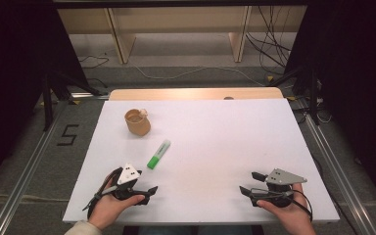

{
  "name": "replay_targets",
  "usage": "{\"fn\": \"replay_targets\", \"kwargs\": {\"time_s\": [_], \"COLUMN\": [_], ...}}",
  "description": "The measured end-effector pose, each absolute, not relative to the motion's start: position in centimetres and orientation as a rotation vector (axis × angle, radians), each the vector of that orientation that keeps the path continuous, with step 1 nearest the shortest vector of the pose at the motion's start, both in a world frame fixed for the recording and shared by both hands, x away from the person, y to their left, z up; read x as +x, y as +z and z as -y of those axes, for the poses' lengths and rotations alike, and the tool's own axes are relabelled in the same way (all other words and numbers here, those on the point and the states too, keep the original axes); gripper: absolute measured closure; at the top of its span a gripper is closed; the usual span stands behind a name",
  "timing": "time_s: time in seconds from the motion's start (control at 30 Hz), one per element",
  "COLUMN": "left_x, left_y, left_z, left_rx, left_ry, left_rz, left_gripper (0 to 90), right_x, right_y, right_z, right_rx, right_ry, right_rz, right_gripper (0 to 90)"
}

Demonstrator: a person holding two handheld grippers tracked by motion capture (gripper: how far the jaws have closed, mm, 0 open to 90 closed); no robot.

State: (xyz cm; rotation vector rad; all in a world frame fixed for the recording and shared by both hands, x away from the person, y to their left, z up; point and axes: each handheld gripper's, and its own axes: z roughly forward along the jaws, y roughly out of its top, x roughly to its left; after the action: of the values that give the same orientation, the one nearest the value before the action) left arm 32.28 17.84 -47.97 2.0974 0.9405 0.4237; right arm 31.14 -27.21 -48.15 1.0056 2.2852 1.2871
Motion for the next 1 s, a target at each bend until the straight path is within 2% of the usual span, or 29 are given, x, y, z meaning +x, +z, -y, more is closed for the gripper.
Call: {"fn": "replay_targets", "kwargs": {"time_s": [0.77, 0.97, 1.0], "left_x": [32.56, 32.65, 32.66], "left_y": [-47.99, -47.81, -47.67], "left_z": [-18.51, -18.67, -18.72], "left_rx": [2.054, 2.007, 2.006], "left_ry": [0.508, 0.508, 0.505], "left_rz": [-0.952, -0.986, -0.997], "left_gripper": [23.1, 35.4, 43.6], "right_x": [31.28, 31.39, 31.31], "right_y": [-47.95, -48.05, -48.05], "right_z": [27.02, 27.01, 27.04], "right_rx": [0.993, 0.995, 0.993], "right_ry": [1.296, 1.299, 1.294], "right_rz": [-2.279, -2.277, -2.285], "right_gripper": [29.9, 30.0, 29.9]}}
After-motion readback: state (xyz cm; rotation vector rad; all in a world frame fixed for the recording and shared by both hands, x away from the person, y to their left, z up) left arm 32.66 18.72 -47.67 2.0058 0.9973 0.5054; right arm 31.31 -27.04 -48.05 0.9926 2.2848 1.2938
